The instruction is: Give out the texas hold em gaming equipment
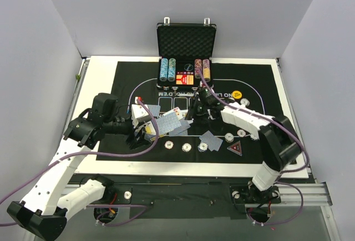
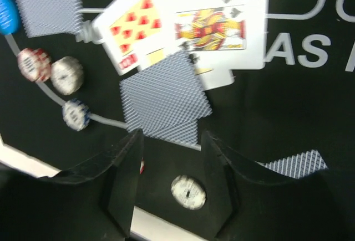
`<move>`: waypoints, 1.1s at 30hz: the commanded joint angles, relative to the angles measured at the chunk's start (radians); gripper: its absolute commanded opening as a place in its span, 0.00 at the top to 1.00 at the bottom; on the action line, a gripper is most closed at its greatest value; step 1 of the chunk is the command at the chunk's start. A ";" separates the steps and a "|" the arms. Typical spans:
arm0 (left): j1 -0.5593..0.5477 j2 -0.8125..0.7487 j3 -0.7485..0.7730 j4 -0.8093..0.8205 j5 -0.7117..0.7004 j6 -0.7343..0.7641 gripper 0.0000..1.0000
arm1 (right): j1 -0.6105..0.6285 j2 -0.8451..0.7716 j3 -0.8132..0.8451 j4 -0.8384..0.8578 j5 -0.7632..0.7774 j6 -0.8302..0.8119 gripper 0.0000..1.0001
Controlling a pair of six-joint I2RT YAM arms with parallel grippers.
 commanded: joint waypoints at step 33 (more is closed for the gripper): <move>0.003 0.014 0.015 0.072 0.020 0.023 0.98 | 0.403 -0.146 0.530 -0.558 0.138 -0.192 0.60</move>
